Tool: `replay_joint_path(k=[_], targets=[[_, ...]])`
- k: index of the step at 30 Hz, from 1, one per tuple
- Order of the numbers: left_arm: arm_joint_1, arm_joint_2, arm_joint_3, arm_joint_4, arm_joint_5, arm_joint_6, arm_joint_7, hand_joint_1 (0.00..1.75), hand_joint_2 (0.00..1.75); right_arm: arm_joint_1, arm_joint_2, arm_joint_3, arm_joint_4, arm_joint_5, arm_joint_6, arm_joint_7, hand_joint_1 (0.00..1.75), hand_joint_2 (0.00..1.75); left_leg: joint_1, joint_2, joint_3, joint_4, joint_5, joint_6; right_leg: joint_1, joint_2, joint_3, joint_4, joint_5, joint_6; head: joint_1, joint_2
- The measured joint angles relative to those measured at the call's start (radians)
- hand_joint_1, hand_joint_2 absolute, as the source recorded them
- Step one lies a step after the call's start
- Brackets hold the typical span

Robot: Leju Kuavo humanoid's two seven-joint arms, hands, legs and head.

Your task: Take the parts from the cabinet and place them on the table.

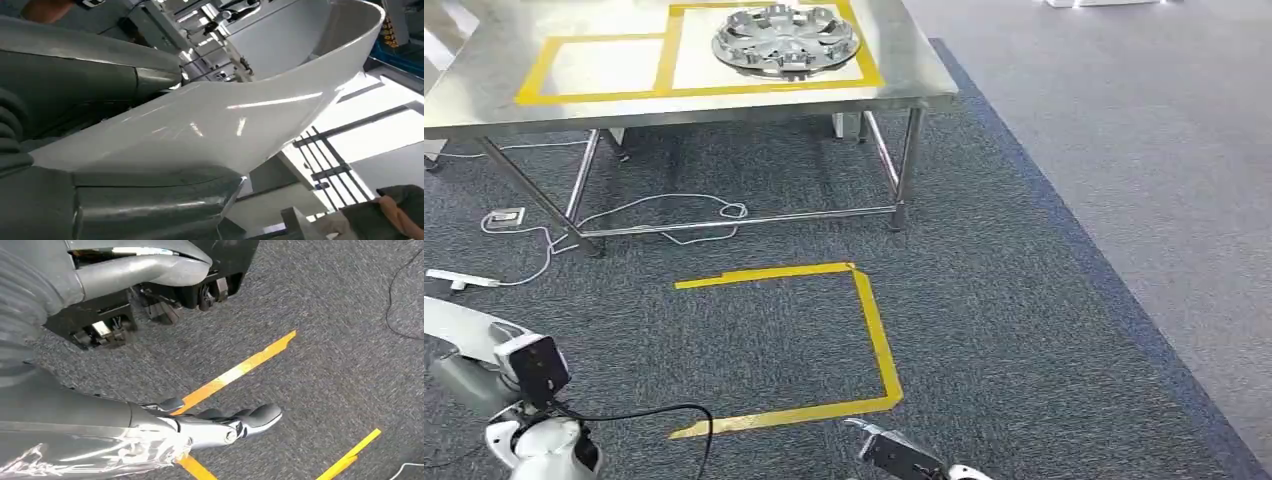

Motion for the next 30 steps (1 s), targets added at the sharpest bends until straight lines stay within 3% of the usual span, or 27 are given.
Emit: replay_joint_path(k=[7,8,9,10,12,13,14,15,16,18,19,20,22,25,26,28,29,30], targets=[[0.001,0.000,0.002,-0.011,-0.016,0.000,0.000,1.75,1.75,0.000,0.000,0.004,0.000,-0.002,0.000,0.002,0.00,1.75,-0.012,0.000,-0.001,0.001,0.000,0.024,-0.013,0.000,0.007,-0.016,0.008,0.042,-0.001,0.000],[0.001,0.000,0.002,-0.015,-0.011,0.000,0.000,1.75,1.75,-0.001,0.000,0.005,0.000,-0.002,0.001,0.002,0.00,1.75,-0.009,0.000,0.001,-0.006,0.005,0.031,-0.013,0.000,0.008,-0.016,0.007,0.049,-0.001,0.000],[0.001,-0.001,0.001,-0.020,-0.006,0.000,0.000,1.75,1.75,0.000,0.000,0.005,0.000,-0.003,0.001,0.002,0.00,1.75,-0.004,0.003,0.008,-0.012,0.009,0.038,-0.013,0.000,-0.003,-0.001,-0.006,0.049,0.001,0.000],[0.001,-0.002,0.000,-0.024,-0.004,0.000,0.000,1.75,1.75,-0.002,0.000,0.005,0.000,-0.003,0.001,0.002,0.00,1.75,-0.004,0.002,0.008,-0.013,0.009,0.042,-0.011,-0.003,-0.027,0.047,-0.038,0.046,0.003,0.000],[0.002,-0.002,0.000,-0.025,0.003,0.000,0.000,1.75,1.75,0.000,0.000,0.006,0.000,-0.003,0.001,0.004,0.00,1.75,-0.008,0.003,0.008,-0.013,0.007,0.047,-0.009,-0.003,-0.106,0.211,-0.110,0.040,0.002,0.000],[0.002,-0.002,0.000,-0.025,0.004,0.000,0.000,1.75,1.75,0.002,0.000,0.006,0.000,-0.003,0.001,0.005,0.00,1.75,-0.011,0.003,0.007,-0.012,0.006,0.048,-0.007,-0.003,-0.146,0.288,-0.136,0.037,0.004,0.000],[0.003,-0.002,0.000,-0.025,0.004,0.000,0.000,1.75,1.75,0.005,0.000,0.006,0.000,-0.003,0.001,0.005,0.00,1.75,-0.013,0.002,0.008,-0.012,0.005,0.049,-0.005,-0.002,-0.166,0.324,-0.139,0.035,0.003,0.000],[0.003,-0.002,0.000,-0.025,0.004,0.000,0.000,1.75,1.75,0.005,0.000,0.006,0.000,-0.003,0.001,0.005,0.00,1.75,-0.015,0.002,0.009,-0.012,0.005,0.049,-0.002,-0.002,-0.161,0.306,-0.117,0.029,0.004,0.000],[0.003,-0.002,0.000,-0.025,0.004,0.000,0.000,1.75,1.75,0.004,0.000,0.006,0.000,-0.003,0.002,0.005,0.00,1.75,-0.017,0.000,0.011,-0.011,0.004,0.048,0.001,-0.002,-0.134,0.248,-0.079,0.022,0.003,0.000],[0.003,-0.002,0.000,-0.025,0.004,0.000,0.000,1.75,1.75,0.001,0.000,0.006,0.000,-0.003,0.002,0.005,0.00,1.75,-0.017,0.000,0.017,-0.011,0.000,0.043,0.011,-0.002,-0.038,0.056,0.010,0.002,0.003,0.000],[0.003,-0.002,0.000,-0.025,0.005,0.000,0.000,1.75,1.75,-0.001,-0.001,0.006,0.000,-0.004,0.002,0.005,0.00,1.75,-0.019,0.000,0.016,-0.011,-0.003,0.039,0.016,-0.003,-0.013,0.015,-0.004,-0.005,0.002,0.000],[0.003,-0.002,0.000,-0.025,0.005,0.000,0.000,1.75,1.75,-0.003,-0.001,0.006,0.000,-0.004,0.002,0.005,0.00,1.75,-0.019,0.000,0.012,-0.008,-0.004,0.034,0.016,-0.003,-0.002,0.001,-0.001,0.000,0.002,0.000],[0.003,-0.002,0.000,-0.025,0.005,0.000,0.000,1.75,1.75,0.001,-0.003,0.006,0.000,-0.005,0.002,0.006,0.00,1.75,-0.012,0.000,0.012,-0.012,-0.005,0.022,0.022,0.001,-0.003,0.000,-0.004,-0.004,0.003,0.000],[0.002,0.000,0.000,-0.027,0.002,0.000,0.000,1.75,1.75,0.000,-0.003,0.007,0.000,-0.005,0.002,0.006,0.00,1.75,-0.011,0.001,0.004,0.022,-0.031,0.001,0.012,0.000,0.016,-0.021,0.001,-0.013,0.001,0.000],[0.002,0.000,0.000,-0.028,0.002,0.000,0.000,1.75,1.75,-0.001,-0.003,0.007,0.000,-0.005,0.002,0.006,0.00,1.75,-0.007,0.001,-0.027,0.085,-0.065,-0.006,0.012,-0.002,0.020,-0.021,-0.001,-0.016,-0.002,0.000],[0.004,0.001,0.001,-0.027,0.003,0.000,0.000,1.75,1.75,0.001,-0.003,0.007,0.000,-0.005,0.002,0.007,0.00,1.75,0.004,0.001,-0.114,0.247,-0.129,-0.018,0.012,-0.005,0.026,-0.021,-0.008,-0.019,-0.001,0.000],[0.006,0.002,0.001,-0.027,0.003,0.000,0.000,1.75,1.75,0.003,-0.003,0.007,0.001,-0.005,0.002,0.008,0.00,1.75,0.009,0.002,-0.147,0.297,-0.135,-0.024,0.011,-0.005,0.029,-0.021,-0.011,-0.017,-0.002,0.000],[0.008,0.002,0.002,-0.027,0.003,0.000,0.000,1.75,1.75,0.004,-0.003,0.007,0.001,-0.005,0.002,0.008,0.00,1.75,0.015,0.002,-0.154,0.295,-0.112,-0.029,0.009,-0.004,0.035,-0.021,-0.015,-0.015,-0.001,0.000]])
